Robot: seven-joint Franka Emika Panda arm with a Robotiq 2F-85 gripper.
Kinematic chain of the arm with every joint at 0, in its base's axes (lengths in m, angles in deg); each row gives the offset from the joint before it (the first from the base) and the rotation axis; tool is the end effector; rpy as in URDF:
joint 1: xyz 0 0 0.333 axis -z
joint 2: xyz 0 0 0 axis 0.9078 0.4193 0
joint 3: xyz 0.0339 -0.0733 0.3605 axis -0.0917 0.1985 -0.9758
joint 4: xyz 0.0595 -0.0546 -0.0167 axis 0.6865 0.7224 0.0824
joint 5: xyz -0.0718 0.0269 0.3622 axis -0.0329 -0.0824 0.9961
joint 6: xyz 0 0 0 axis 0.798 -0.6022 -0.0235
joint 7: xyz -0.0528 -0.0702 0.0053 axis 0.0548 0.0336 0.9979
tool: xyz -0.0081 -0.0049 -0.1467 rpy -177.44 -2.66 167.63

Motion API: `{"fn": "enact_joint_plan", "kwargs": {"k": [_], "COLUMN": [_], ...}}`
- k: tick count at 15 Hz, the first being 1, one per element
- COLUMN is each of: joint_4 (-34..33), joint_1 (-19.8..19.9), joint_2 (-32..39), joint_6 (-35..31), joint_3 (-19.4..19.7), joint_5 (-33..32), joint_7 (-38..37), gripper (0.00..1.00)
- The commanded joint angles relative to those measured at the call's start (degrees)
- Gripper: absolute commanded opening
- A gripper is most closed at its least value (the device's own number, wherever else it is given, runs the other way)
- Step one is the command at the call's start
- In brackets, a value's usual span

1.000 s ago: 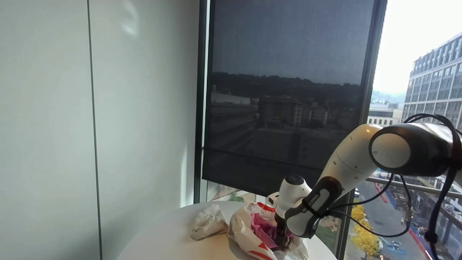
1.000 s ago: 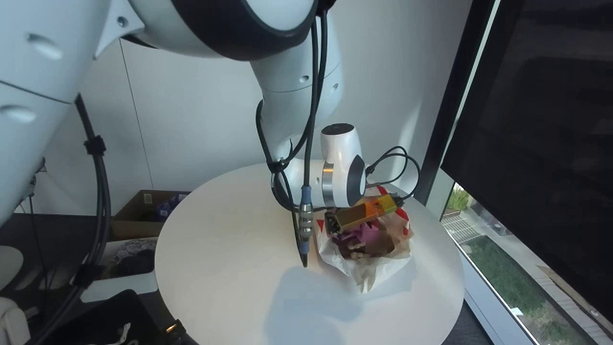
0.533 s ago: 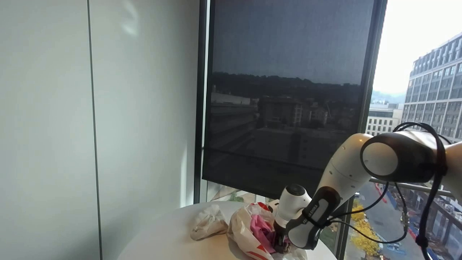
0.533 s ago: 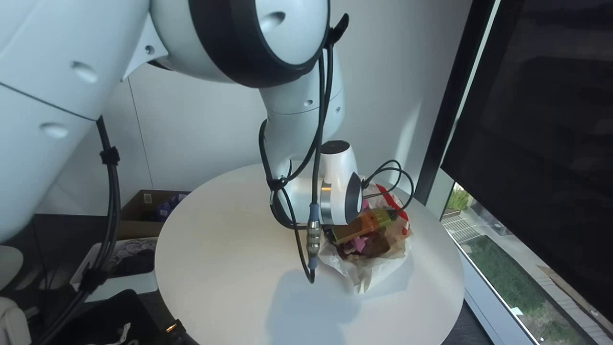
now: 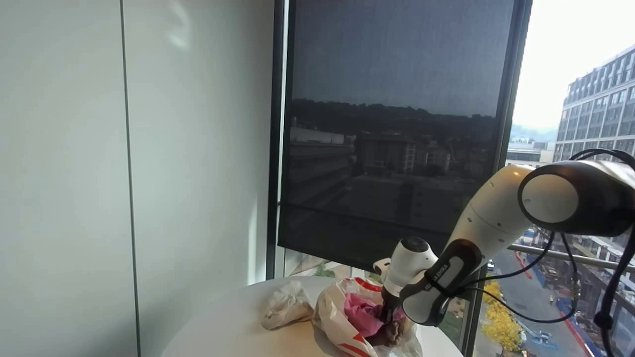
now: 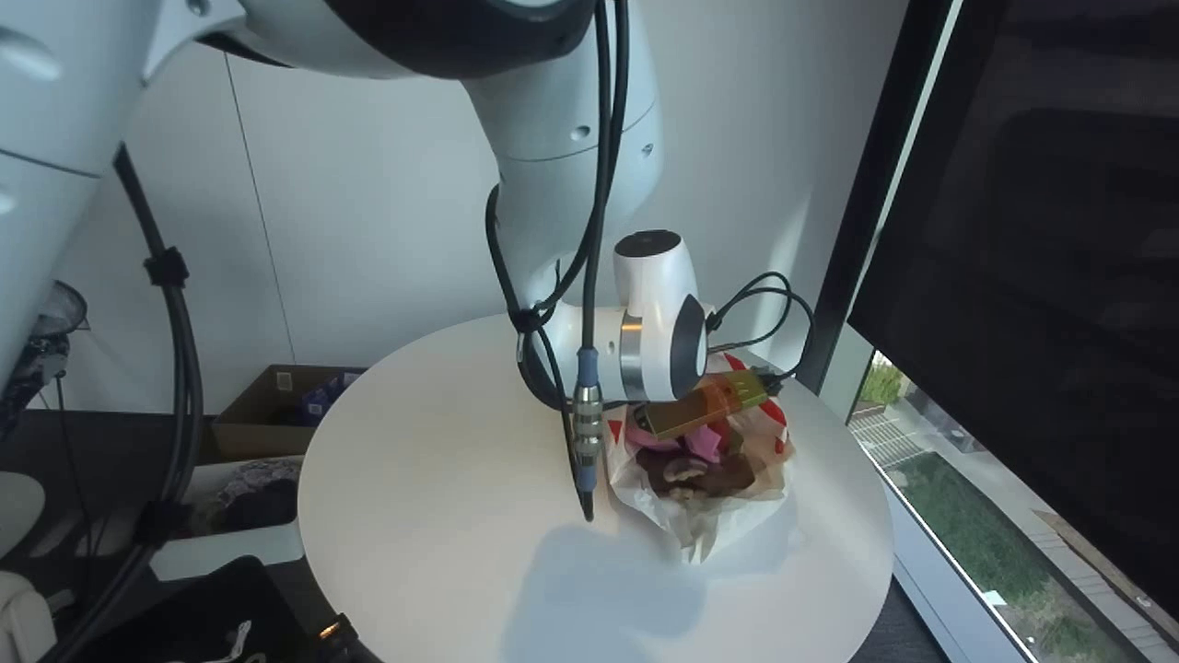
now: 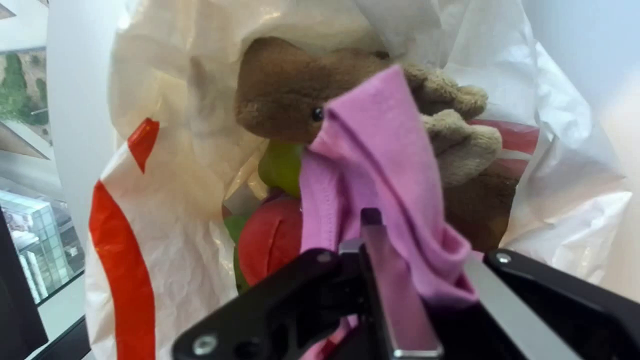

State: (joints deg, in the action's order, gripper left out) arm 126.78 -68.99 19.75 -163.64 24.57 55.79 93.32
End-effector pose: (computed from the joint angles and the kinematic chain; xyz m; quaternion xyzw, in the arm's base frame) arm 0.6527 0.0487 0.2265 0.8600 0.4655 0.1628 0.1309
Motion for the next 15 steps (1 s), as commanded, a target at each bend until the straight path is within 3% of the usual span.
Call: {"fn": "enact_joint_plan", "kwargs": {"k": [1,4,8,10,12,13,15], "joint_4": [7.83,13.33,17.54,15.78,16.41,16.40,16.10], "joint_1": [4.64,11.12,20.13,25.12,23.01,13.29,8.64], "joint_2": [-10.59,-19.63,-29.96,-32.32,-37.82,-38.75,-37.87], "joint_6": [4.25,12.48,21.43,29.20,39.68,44.38,51.21], "joint_3": [-5.08,-14.00,-27.65,-35.60,-34.41,-24.67,-20.30], "joint_5": [2.86,12.30,32.51,42.28,52.06,54.30,54.59], "joint_7": [1.36,7.31,22.69,31.15,39.18,41.27,44.17], "gripper": [0.08,0.08,0.08,0.08,0.08,0.08,0.08]}}
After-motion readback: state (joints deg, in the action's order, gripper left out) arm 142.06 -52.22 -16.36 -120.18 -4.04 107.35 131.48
